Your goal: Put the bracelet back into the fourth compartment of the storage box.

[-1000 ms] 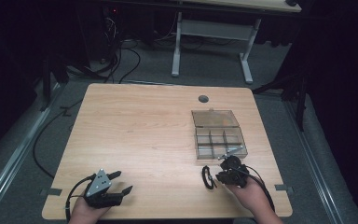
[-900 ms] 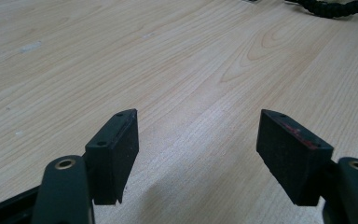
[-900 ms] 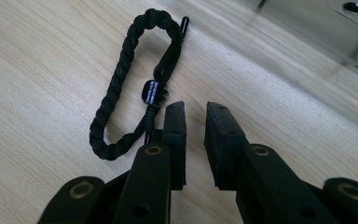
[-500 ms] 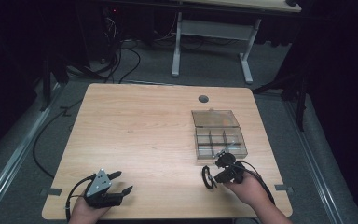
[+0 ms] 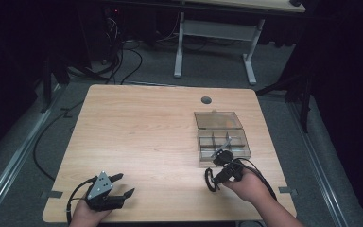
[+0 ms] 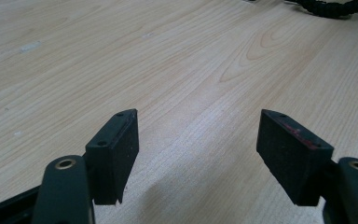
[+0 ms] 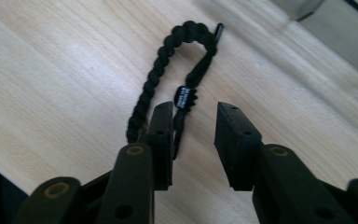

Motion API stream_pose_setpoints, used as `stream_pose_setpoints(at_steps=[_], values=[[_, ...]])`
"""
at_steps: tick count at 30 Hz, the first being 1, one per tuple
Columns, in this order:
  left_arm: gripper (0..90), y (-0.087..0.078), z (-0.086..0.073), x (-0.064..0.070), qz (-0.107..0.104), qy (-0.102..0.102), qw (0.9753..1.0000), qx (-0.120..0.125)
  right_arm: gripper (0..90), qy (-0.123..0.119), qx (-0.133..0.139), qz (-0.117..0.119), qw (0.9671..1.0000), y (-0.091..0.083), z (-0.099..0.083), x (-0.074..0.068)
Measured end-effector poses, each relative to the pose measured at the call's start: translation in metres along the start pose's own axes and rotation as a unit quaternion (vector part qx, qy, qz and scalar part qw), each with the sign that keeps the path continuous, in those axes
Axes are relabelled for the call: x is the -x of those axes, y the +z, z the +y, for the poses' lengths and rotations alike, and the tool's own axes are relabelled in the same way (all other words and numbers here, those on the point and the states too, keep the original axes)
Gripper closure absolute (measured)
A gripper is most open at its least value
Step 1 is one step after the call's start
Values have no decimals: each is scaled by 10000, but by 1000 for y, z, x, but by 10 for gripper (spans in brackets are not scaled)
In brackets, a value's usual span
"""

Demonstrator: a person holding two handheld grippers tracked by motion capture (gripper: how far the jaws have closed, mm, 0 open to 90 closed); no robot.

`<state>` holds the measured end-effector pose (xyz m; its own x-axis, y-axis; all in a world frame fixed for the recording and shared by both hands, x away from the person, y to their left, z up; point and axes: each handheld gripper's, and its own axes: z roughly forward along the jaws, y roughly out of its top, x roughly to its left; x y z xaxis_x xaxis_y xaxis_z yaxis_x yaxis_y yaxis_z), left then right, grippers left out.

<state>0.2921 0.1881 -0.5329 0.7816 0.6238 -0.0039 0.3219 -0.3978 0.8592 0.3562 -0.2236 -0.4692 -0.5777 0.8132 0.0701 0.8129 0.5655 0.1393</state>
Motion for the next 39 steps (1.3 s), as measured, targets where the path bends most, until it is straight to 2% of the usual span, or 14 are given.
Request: stream_pose_setpoints(at_steps=[6, 7, 8, 9, 14, 15, 17, 18, 22, 23, 29, 32, 36, 39], values=[[302, 0, 0, 0, -5, 0, 10000, 1, 603, -65, -89, 81, 9999, 4, 4, -3], [302, 0, 0, 0, -8, 1, 10000, -1, 575, 104, -163, 113, 9997, 6, 6, -7], [302, 0, 0, 0, -8, 1, 10000, -1, 575, 104, -163, 113, 9997, 6, 6, -7], [302, 0, 0, 0, -9, 2, 10000, -1, 547, -7, -152, 167, 9997, 9, 7, -6], [302, 0, 0, 0, -15, 4, 10000, 0, 458, 15, -103, 138, 9999, 12, 11, -11], [302, 0, 0, 0, -17, 3, 10000, -1, 446, -77, -65, 125, 9999, 13, 12, -11], [302, 0, 0, 0, -19, 4, 10000, 0, 422, 11, -125, 122, 9998, 15, 13, -13], [302, 0, 0, 0, -20, 4, 10000, 0, 414, -69, -120, 120, 9998, 16, 14, -13], [302, 0, 0, 0, -22, 4, 10000, 1, 413, 34, -174, 79, 9998, 18, 16, -14], [302, 0, 0, 0, -27, 2, 10000, 1, 414, 153, -173, 86, 9997, 19, 16, -14], [301, 0, 0, 0, -23, 0, 10000, 2, 458, -3, -206, 29, 9998, 23, 17, -11], [301, 0, 0, 0, -23, -1, 10000, 1, 500, 95, -223, 1, 9997, 22, 17, -13], [302, 0, 0, 0, -13, -2, 10000, 9, 547, -91, -227, -55, 9997, 23, 16, -11], [302, 0, 0, 0, -16, -3, 10000, 0, 558, 8, -249, -31, 9997, 23, 16, -12]])
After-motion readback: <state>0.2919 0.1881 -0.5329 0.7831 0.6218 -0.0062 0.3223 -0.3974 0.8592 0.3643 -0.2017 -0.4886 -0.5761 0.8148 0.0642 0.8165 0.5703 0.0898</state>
